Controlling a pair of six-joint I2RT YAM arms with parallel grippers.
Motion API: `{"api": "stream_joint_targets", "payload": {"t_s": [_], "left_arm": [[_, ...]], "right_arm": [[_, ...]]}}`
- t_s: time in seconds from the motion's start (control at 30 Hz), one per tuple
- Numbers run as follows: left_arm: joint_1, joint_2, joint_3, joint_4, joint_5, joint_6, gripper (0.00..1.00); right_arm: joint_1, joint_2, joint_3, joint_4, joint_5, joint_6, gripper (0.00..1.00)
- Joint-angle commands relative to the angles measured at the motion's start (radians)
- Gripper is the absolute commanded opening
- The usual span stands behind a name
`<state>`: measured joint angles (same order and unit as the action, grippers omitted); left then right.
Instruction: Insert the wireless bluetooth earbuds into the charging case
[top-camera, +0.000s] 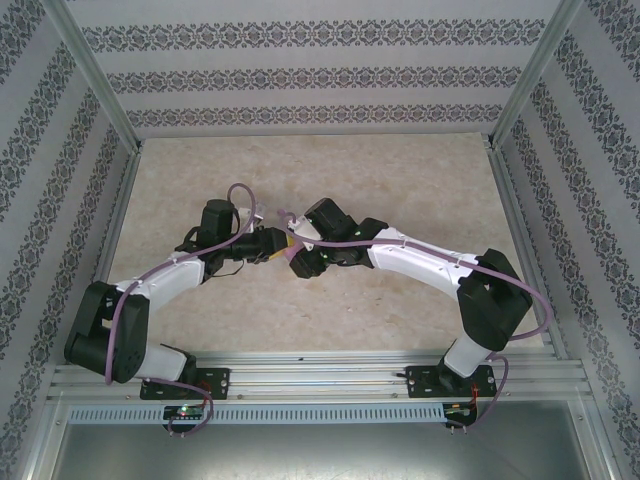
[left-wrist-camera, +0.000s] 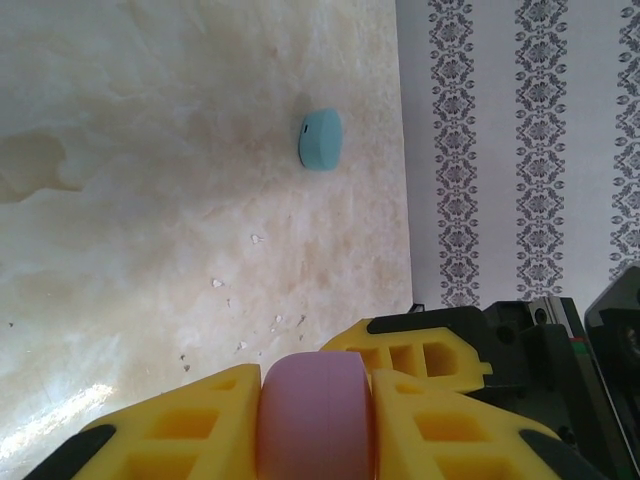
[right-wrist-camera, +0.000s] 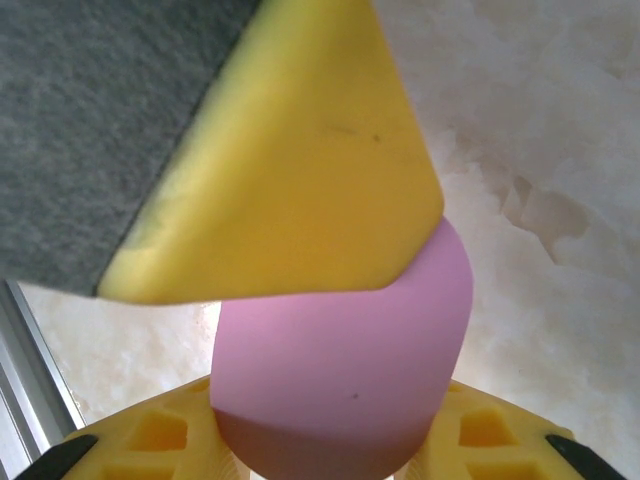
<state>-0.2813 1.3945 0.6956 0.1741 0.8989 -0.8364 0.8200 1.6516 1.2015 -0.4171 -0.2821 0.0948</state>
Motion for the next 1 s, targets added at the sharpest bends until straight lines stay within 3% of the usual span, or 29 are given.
{"api": "stream_joint_targets", "payload": {"t_s": [0.0, 0.1, 0.23, 0.37, 0.57, 0.97], "left_arm": [[-0.009, -0.034, -0.015, 0.062, 0.009, -0.036, 0.27], [-0.009, -0.035, -0.012, 0.061, 0.026, -0.042, 0.46], [-0.009, -0.034, -0.021, 0.07, 0.058, -0.062, 0.51], [-0.009, -0.031, -0.035, 0.093, 0.069, -0.08, 0.44], [-0.009, -0.016, -0.035, 0.146, 0.085, -0.123, 0.2], [0.037, -0.091, -0.062, 0.182, -0.037, -0.167, 0.11]], "right_arm": [[-0.006, -0.007, 0.036, 0.025, -0.012, 0.003, 0.21], [-0.007, -0.008, 0.041, 0.024, -0.016, -0.003, 0.21], [-0.008, -0.008, 0.048, 0.025, -0.017, -0.008, 0.21], [-0.008, -0.004, 0.062, 0.021, -0.019, -0.013, 0.21], [-0.011, -0.003, 0.066, 0.021, -0.009, -0.015, 0.23], [-0.029, -0.077, 0.054, 0.023, 0.033, 0.121, 0.58]]}}
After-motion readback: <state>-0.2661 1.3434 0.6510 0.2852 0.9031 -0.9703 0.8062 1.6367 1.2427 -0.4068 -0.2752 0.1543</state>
